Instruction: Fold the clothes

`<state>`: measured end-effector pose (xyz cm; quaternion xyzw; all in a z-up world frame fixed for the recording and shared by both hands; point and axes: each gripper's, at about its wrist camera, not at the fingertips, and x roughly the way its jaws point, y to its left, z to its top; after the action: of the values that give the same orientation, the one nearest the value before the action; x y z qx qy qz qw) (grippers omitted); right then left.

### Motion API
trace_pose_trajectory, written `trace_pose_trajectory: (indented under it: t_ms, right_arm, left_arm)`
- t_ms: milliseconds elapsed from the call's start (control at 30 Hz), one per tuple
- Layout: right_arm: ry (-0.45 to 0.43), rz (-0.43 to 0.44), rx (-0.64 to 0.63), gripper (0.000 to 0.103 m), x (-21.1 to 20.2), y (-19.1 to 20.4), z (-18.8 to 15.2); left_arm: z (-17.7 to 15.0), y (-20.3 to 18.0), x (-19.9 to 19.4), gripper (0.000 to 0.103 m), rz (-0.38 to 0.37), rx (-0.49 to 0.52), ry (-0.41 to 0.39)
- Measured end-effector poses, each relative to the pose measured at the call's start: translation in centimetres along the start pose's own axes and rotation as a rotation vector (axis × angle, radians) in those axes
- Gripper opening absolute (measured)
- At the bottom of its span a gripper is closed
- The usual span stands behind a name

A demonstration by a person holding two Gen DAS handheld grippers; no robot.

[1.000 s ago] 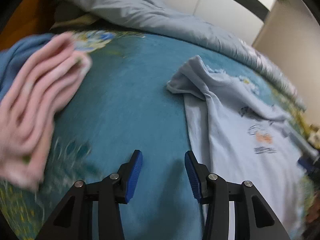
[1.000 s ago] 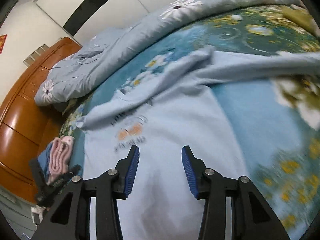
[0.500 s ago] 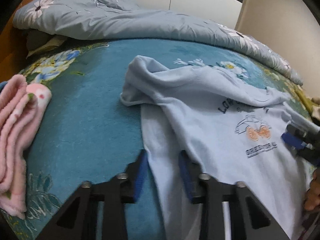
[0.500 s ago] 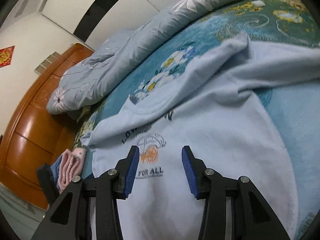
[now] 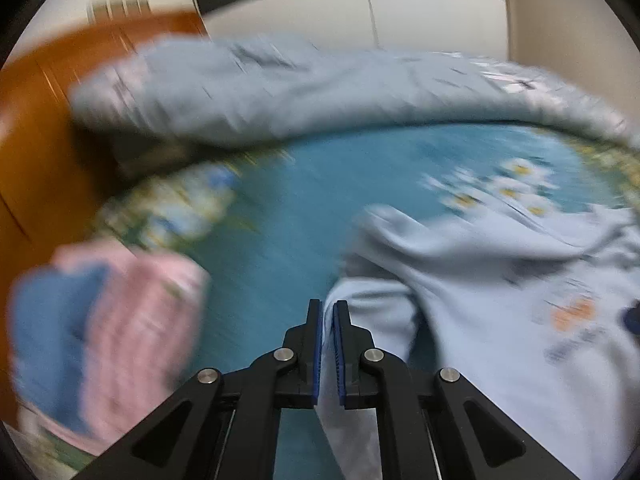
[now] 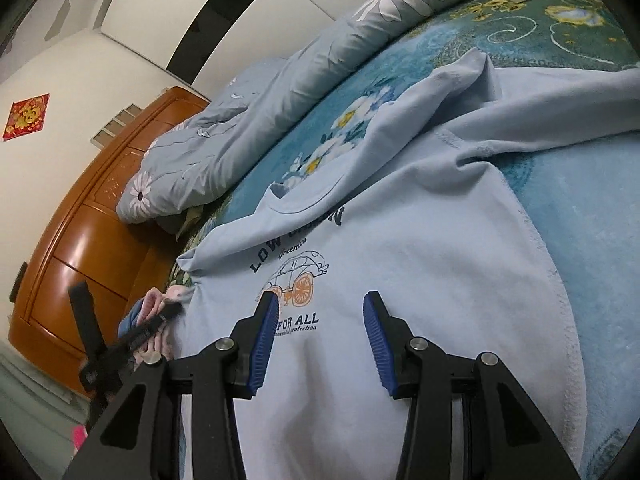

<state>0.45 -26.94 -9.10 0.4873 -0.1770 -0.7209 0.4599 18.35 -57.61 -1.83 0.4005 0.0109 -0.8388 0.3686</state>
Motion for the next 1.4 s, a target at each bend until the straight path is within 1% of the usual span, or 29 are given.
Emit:
trace_pose_trajectory:
  t_ms: [67,167,233,267,300,367,433,467,533,633,733,767,800,833,867,900,933,1000,1067,1133,1167,1233,1267,1300,1400]
  right_arm:
    - [-0.002,0.003,0.005,0.045,0.0,-0.1,0.0]
    - [-0.003,0.009,0.013,0.045,0.0,-0.3,0.1]
    - [-0.001,0.005,0.009,0.045,0.1,-0.3,0.1]
    - [-0.001,0.004,0.008,0.045,0.1,-0.3,0.2]
    - [-0.001,0.005,0.008,0.045,0.1,-0.2,0.2]
    - [-0.001,0.008,0.011,0.045,0.2,-0.3,0.3]
    - [0.000,0.011,0.014,0.045,0.2,-0.3,0.3]
    - [0.000,0.012,0.014,0.045,0.2,-0.4,0.3]
    - [0.001,0.014,0.014,0.045,0.2,-0.4,0.2]
    - [0.000,0.015,0.014,0.045,0.2,-0.4,0.2]
    - [0.000,0.014,0.013,0.045,0.3,-0.4,0.2]
    - [0.000,0.013,0.013,0.045,0.3,-0.4,0.2]
    - [0.000,0.013,0.012,0.045,0.3,-0.4,0.2]
    - [0.000,0.012,0.011,0.045,0.3,-0.3,0.2]
    - [0.000,0.011,0.010,0.045,0.3,-0.3,0.2]
    - [0.000,0.010,0.009,0.045,0.2,-0.3,0.2]
    - [0.000,0.009,0.008,0.045,0.2,-0.3,0.2]
    - [0.001,0.009,0.006,0.045,0.2,-0.3,0.2]
    - [0.001,0.010,0.007,0.045,0.2,-0.4,0.2]
    - [0.002,0.012,0.008,0.045,0.3,-0.4,0.2]
    - [0.003,0.014,0.008,0.045,0.3,-0.5,0.2]
    - [0.003,0.017,0.012,0.045,0.2,-0.5,0.2]
    - [0.003,0.020,0.015,0.045,0.2,-0.6,0.2]
    - [0.004,0.022,0.017,0.045,0.2,-0.6,0.2]
    - [0.006,0.024,0.019,0.045,0.2,-0.7,0.2]
  left_arm:
    - [1.8,0.6,-0.8,0.006,0.122,0.044,-0.078]
    - [5.0,2.8,-2.0,0.006,0.279,0.032,-0.180]
    - [6.7,4.6,-1.9,0.006,0.357,0.005,-0.223]
    - [7.3,5.4,-1.6,0.006,0.386,0.002,-0.224]
    - [7.6,6.1,-1.2,0.006,0.397,-0.009,-0.225]
    - [7.6,7.6,-0.4,0.006,0.388,-0.041,-0.220]
    - [6.8,8.6,0.5,0.006,0.382,-0.063,-0.193]
    - [6.2,9.0,1.1,0.007,0.363,-0.079,-0.170]
    - [4.2,9.6,2.2,0.008,0.253,-0.140,-0.099]
    - [0.5,9.9,2.8,0.009,0.128,-0.215,0.004]
    - [-2.8,9.3,3.1,0.009,0.004,-0.251,0.120]
    - [-3.4,9.0,3.2,0.009,-0.019,-0.251,0.156]
    - [-3.8,8.7,2.9,0.009,-0.046,-0.256,0.183]
    - [-3.9,8.4,2.2,0.009,-0.077,-0.268,0.188]
    - [-3.6,8.1,1.5,0.009,-0.107,-0.280,0.170]
    - [-2.9,7.9,0.9,0.011,-0.133,-0.294,0.146]
    - [-2.0,7.8,0.3,0.016,-0.156,-0.309,0.120]
    - [0.1,7.8,0.4,0.045,-0.191,-0.342,0.100]
    - [1.9,7.6,1.7,0.050,-0.193,-0.361,0.111]
    - [3.5,7.1,4.1,0.052,-0.164,-0.356,0.157]
    - [4.1,6.8,5.3,0.052,-0.132,-0.358,0.193]
    - [4.4,6.7,8.0,0.052,-0.018,-0.383,0.308]
    - [4.3,7.0,9.2,0.052,0.017,-0.402,0.358]
    - [4.0,7.3,10.2,0.052,0.036,-0.427,0.401]
    - [3.2,7.9,11.9,0.052,0.027,-0.519,0.468]
